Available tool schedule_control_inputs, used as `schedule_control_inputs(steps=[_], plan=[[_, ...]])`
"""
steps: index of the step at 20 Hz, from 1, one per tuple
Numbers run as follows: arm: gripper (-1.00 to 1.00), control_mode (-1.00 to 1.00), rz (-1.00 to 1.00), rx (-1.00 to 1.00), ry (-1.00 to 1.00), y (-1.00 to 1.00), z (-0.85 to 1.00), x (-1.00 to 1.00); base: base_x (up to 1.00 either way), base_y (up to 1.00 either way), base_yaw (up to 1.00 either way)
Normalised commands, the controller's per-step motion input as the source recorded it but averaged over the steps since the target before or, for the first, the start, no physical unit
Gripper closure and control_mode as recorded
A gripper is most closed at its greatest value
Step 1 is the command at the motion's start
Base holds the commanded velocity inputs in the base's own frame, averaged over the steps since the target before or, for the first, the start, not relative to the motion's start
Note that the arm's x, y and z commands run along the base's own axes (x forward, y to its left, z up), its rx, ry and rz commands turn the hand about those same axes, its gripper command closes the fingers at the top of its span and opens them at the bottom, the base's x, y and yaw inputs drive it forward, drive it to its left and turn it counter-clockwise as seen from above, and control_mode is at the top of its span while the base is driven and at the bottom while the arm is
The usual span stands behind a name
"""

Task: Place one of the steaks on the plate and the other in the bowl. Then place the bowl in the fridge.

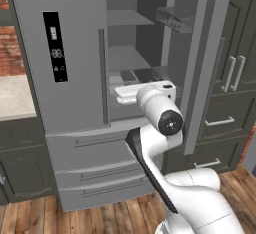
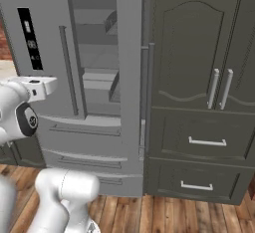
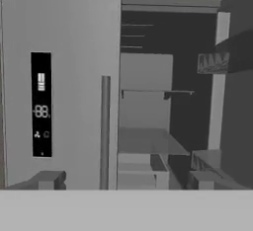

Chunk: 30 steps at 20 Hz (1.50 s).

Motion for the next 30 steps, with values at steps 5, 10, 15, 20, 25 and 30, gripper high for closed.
schedule_control_inputs(steps=[5, 10, 15, 20, 25, 30], plan=[[-1.00, -1.00, 0.02, 0.00, 0.00, 0.09, -0.08, 0.82, 0.00, 0.00, 0.00], [-1.00, -1.00, 0.00, 0.00, 0.00, 0.34, -0.13, 0.80, 0.00, 0.00, 0.00], [-1.00, -1.00, 0.00, 0.00, 0.00, 0.39, -0.14, 0.81, 0.00, 0.00, 0.00], [-1.00, -1.00, 0.00, 0.00, 0.00, 0.18, -0.08, 0.80, 0.00, 0.00, 0.00], [-1.00, -1.00, 0.00, 0.00, 0.01, 0.30, -0.11, 0.79, 0.00, 0.00, 0.00], [-1.00, -1.00, 0.00, 0.00, 0.00, 0.47, -0.11, 0.60, 0.00, 0.00, 0.00]])
